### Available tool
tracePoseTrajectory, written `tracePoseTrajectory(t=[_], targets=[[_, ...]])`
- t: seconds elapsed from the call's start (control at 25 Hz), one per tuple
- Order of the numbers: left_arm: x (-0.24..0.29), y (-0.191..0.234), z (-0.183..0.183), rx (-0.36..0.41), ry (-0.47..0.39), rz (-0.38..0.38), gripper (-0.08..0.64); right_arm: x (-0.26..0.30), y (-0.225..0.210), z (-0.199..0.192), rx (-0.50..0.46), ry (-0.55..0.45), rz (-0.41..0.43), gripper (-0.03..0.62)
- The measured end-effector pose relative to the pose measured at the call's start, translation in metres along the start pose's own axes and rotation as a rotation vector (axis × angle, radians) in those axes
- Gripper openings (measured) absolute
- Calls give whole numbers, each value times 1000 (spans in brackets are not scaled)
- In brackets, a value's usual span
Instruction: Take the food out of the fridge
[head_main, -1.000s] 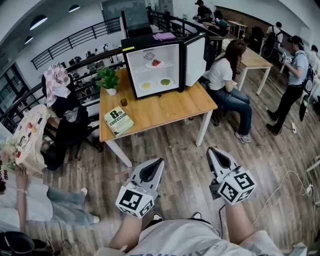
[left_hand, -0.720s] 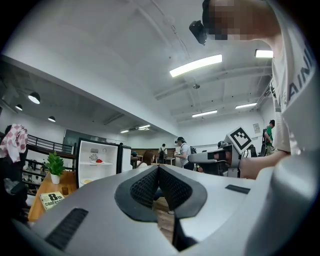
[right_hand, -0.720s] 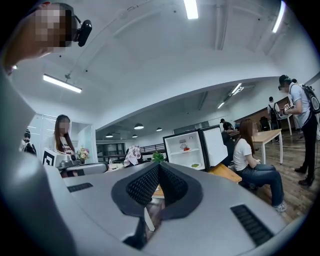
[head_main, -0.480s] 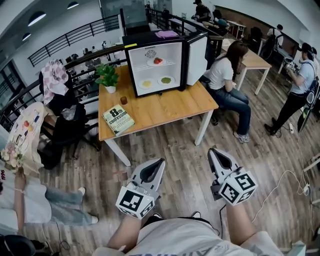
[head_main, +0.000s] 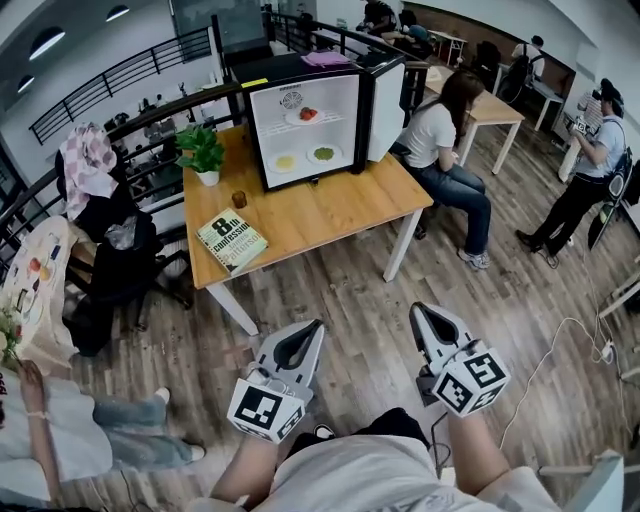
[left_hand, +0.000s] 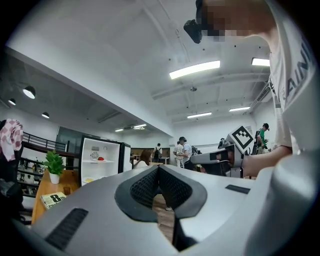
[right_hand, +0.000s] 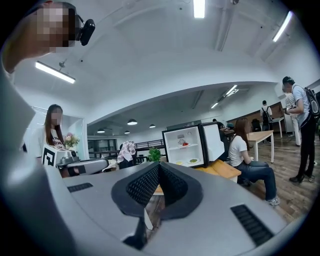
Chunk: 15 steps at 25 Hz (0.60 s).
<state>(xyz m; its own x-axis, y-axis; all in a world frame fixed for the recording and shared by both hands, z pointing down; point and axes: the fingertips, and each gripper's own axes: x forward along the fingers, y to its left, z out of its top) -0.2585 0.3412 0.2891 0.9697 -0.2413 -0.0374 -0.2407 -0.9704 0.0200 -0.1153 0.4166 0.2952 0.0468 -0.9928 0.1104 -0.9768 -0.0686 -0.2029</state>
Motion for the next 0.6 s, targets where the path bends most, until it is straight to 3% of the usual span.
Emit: tracePoseTrajectory(t=[0.32, 0.6], targets=[[-2, 21, -7, -9, 1, -27, 9, 19, 6, -7, 4, 7, -27, 20], [19, 55, -8, -5, 15, 4, 9, 63, -4, -5, 22, 12, 13, 20]])
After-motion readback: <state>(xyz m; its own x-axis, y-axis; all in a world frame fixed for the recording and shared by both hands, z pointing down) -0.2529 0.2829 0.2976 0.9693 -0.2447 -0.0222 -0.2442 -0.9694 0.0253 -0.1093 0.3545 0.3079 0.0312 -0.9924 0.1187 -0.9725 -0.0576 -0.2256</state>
